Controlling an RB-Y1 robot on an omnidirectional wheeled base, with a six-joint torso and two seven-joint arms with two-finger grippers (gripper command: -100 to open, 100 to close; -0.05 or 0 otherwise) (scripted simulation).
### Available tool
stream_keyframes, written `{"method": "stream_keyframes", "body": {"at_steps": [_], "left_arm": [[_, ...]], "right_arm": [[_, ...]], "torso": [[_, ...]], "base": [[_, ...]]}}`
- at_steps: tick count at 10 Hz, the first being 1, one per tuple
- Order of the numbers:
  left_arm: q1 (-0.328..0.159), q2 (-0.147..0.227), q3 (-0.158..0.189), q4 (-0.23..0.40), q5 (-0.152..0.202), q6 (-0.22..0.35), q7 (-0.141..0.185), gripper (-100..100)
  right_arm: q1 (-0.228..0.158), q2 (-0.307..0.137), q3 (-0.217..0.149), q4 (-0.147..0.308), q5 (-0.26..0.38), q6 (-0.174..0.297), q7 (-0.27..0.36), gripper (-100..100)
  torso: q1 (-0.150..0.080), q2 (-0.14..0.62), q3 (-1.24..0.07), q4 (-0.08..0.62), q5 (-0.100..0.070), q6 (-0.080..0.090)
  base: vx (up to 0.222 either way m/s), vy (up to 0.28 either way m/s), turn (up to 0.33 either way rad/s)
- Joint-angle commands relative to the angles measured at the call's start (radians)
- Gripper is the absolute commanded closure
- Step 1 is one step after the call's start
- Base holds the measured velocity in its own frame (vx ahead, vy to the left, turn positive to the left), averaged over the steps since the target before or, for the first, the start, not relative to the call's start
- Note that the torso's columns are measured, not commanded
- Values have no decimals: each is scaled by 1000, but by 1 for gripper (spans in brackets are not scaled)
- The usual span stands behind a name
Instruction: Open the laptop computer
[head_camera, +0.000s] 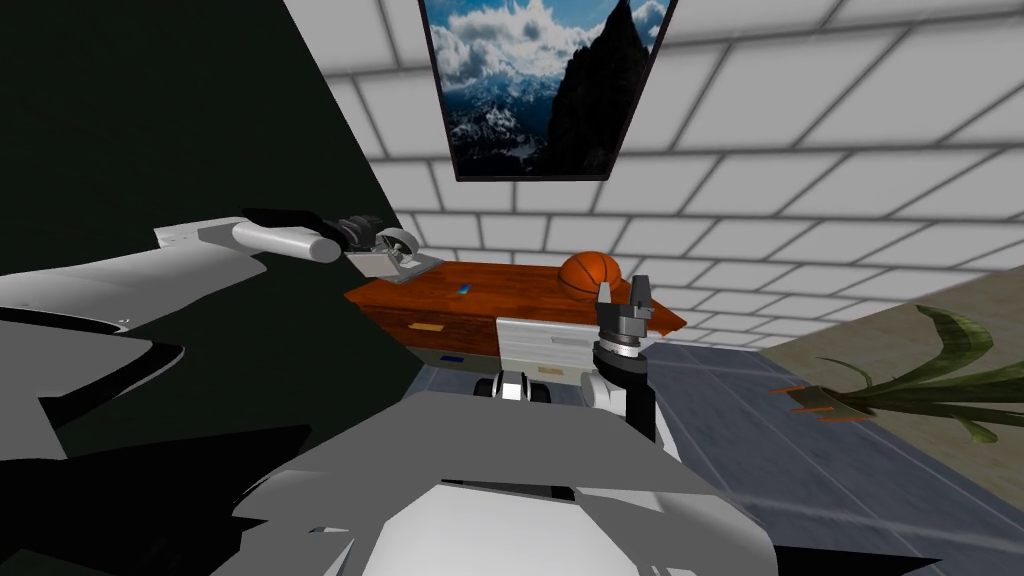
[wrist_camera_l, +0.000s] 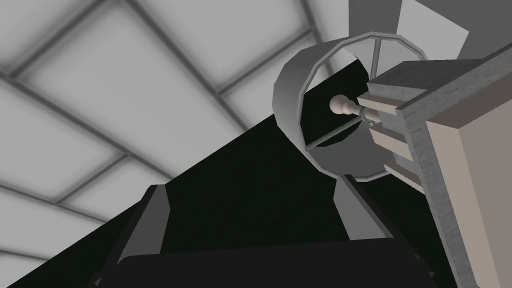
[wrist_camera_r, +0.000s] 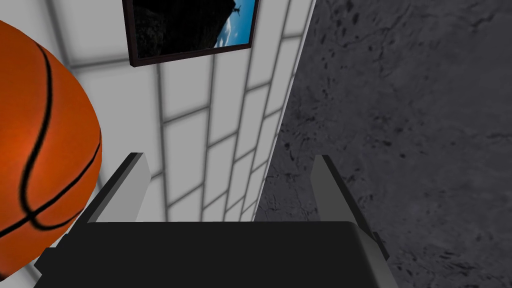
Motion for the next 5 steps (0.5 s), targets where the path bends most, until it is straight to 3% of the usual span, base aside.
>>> {"method": "stream_keyframes", "body": {"at_steps": [1,2,3,4,5], "left_arm": [[-19,35,-16,-13,42,17,-13,-100],[-23,49,-19,-20,54,24,-13,-100],[-17,38,-13,-18,34,19,-3,-100],[-18,39,-13,-19,36,21,-4,0],[-18,39,-13,-19,36,21,-4,0]], "right_arm": [[0,0,0,0,0,0,0,0],[0,0,0,0,0,0,0,0],[0,0,0,0,0,0,0,0],[0,0,0,0,0,0,0,0],[0,0,0,0,0,0,0,0]], "torso": [[0,0,0,0,0,0],[0,0,0,0,0,0],[0,0,0,0,0,0],[0,1,0,0,0,0],[0,1,1,0,0,0]], "base": [[19,3,0],[21,2,2],[9,1,1],[0,0,0],[0,0,0]]}}
